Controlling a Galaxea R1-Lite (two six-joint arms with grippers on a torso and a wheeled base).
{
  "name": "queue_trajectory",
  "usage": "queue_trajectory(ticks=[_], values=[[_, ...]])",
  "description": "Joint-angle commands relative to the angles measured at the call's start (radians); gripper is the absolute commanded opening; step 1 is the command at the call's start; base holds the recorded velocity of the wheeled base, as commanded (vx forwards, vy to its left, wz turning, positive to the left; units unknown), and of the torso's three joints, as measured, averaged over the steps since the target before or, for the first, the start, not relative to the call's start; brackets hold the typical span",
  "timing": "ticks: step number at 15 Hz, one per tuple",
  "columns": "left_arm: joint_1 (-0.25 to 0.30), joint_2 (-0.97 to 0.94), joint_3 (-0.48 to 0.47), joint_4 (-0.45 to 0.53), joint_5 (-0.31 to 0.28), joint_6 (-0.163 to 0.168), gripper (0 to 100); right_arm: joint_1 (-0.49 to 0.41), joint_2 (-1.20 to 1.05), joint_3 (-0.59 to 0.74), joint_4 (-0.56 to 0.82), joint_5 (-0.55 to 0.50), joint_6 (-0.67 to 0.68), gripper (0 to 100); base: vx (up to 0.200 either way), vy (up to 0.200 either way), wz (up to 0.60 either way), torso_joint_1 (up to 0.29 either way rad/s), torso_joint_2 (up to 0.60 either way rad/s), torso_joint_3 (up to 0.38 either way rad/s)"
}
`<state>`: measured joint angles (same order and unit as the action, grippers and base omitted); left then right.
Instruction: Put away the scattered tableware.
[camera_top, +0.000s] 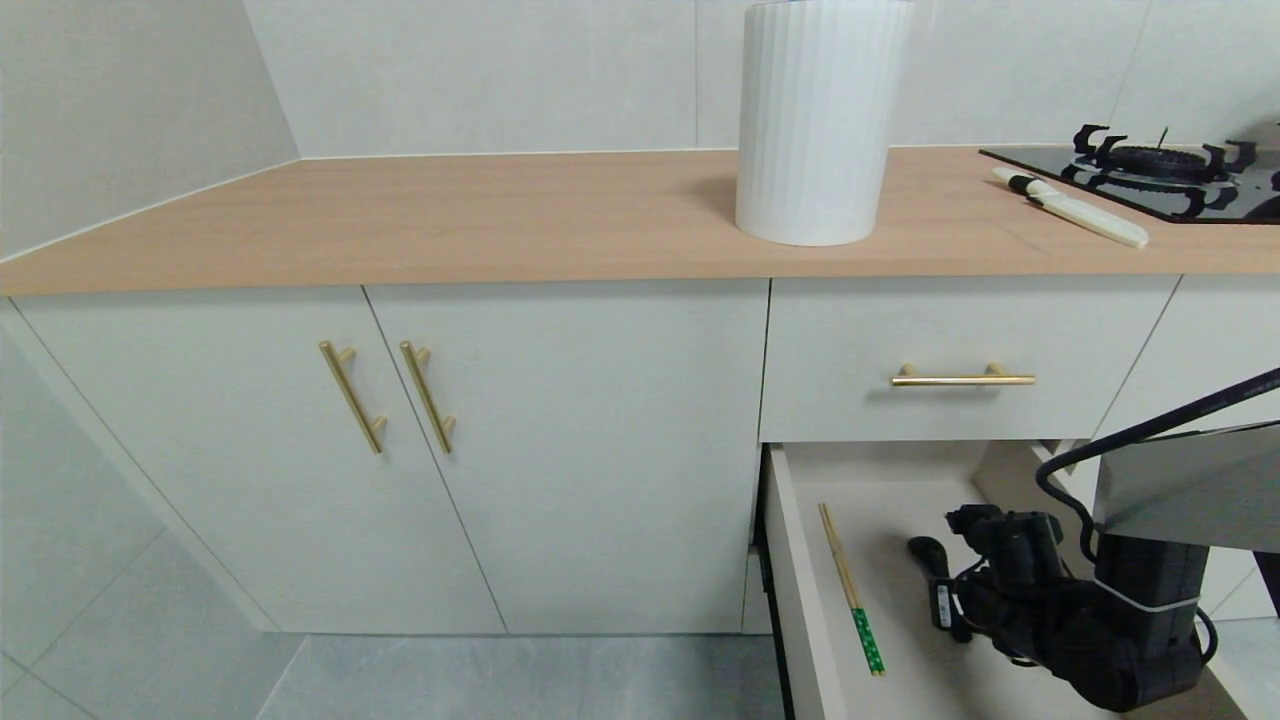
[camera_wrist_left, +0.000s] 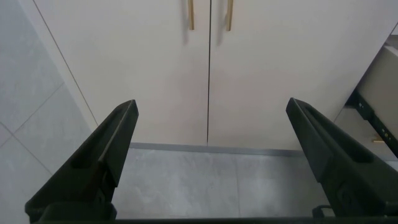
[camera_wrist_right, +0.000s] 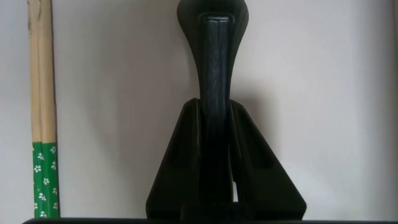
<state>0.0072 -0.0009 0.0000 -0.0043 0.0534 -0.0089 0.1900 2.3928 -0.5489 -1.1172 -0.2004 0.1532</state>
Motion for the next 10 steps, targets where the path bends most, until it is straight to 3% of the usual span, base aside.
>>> queue_trajectory(ticks=[1,7,10], values=[[0.0,0.001,0.0,0.0,0.0,0.0,100,0.0,-0.012,0.001,-0.001,-0.002,0.0,100,0.0,0.0,0.0,0.0,0.0,0.0],[0.0,0.001,0.0,0.0,0.0,0.0,100,0.0,-0.207,0.024,0.036,-0.004,-0.001,100,0.0,0.0,0.0,0.0,0.0,0.0],[0.0,0.001,0.0,0.0,0.0,0.0,100,0.0,-0.429,0.015,0.251,0.006,0.002,100,0.0,0.0,0.0,0.0,0.0,0.0]])
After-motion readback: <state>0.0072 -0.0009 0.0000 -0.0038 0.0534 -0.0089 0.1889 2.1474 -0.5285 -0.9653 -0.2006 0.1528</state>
